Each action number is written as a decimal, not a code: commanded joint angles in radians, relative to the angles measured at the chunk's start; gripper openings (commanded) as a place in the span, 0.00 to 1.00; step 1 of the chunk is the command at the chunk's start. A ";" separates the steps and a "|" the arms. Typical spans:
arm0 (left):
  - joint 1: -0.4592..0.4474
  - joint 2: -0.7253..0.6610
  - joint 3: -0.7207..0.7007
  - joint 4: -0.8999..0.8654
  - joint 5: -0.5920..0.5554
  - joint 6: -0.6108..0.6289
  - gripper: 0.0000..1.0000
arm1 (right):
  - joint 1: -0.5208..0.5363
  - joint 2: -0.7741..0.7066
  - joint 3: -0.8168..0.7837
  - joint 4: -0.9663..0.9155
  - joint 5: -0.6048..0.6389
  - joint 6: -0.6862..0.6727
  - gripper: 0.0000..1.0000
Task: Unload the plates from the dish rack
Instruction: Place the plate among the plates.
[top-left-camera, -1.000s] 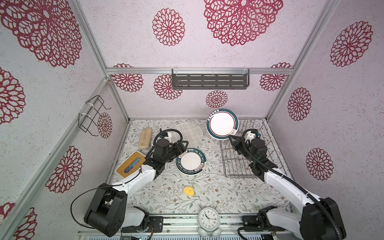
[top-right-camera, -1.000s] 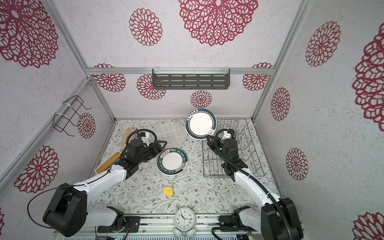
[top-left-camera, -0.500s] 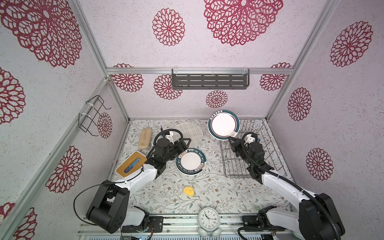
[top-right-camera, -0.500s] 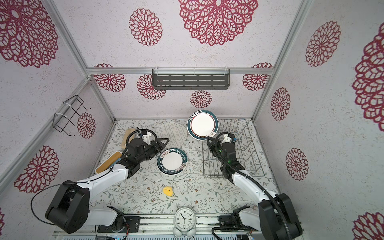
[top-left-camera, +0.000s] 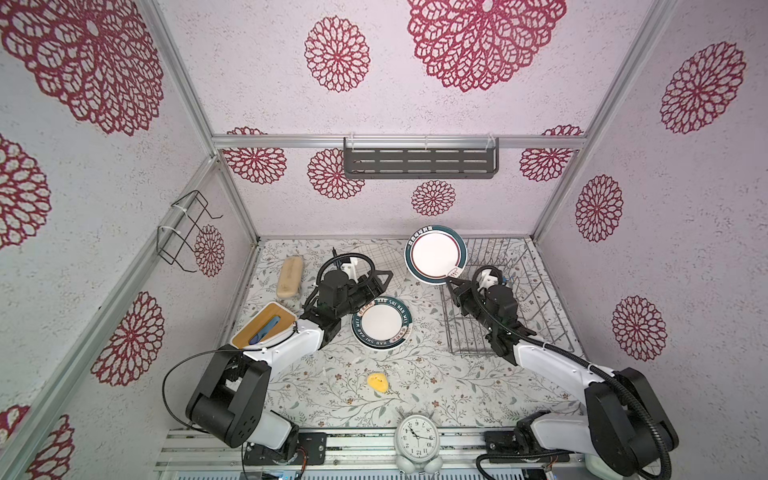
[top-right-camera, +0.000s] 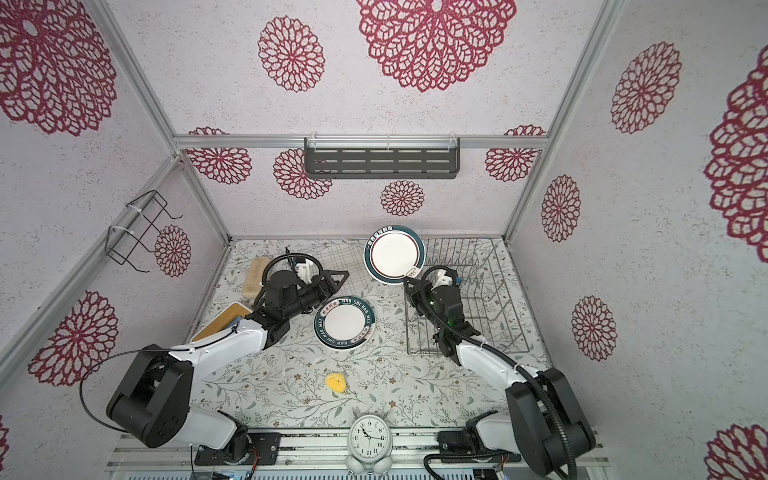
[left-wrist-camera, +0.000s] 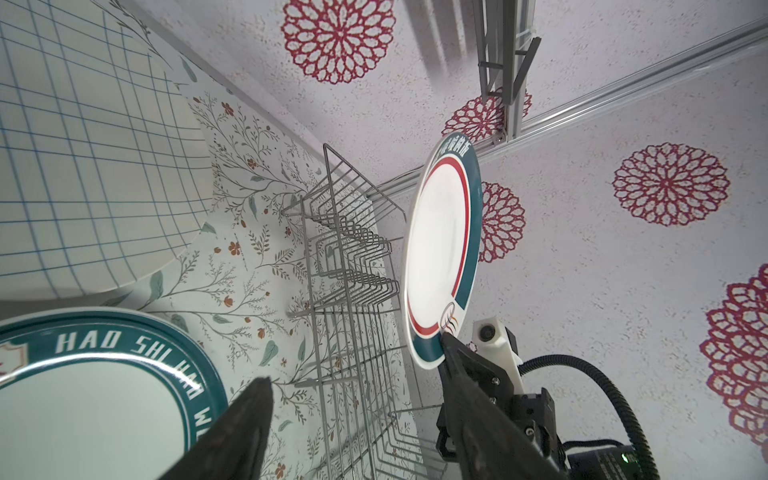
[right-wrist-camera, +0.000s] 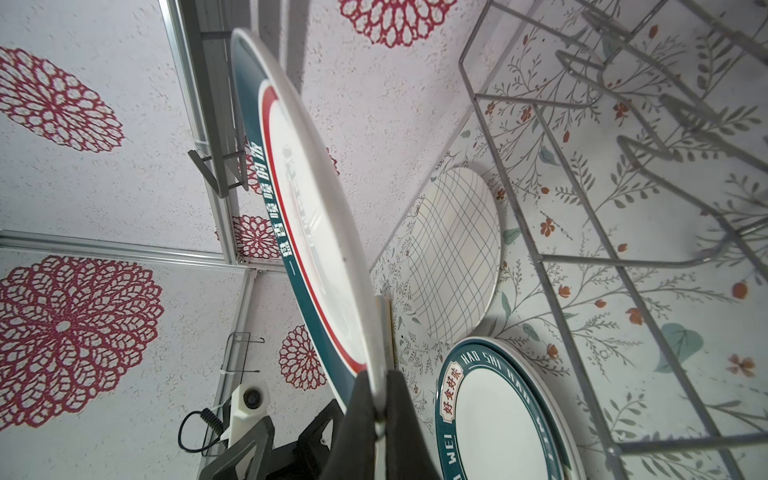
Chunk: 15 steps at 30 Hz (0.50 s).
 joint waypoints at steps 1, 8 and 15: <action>-0.009 0.023 0.032 0.043 0.016 -0.005 0.71 | 0.018 -0.005 0.006 0.116 -0.022 0.017 0.00; -0.021 0.057 0.050 0.067 0.036 -0.014 0.72 | 0.047 0.018 -0.008 0.147 -0.016 0.029 0.00; -0.037 0.088 0.067 0.094 0.044 -0.023 0.71 | 0.065 0.048 -0.008 0.175 -0.026 0.044 0.00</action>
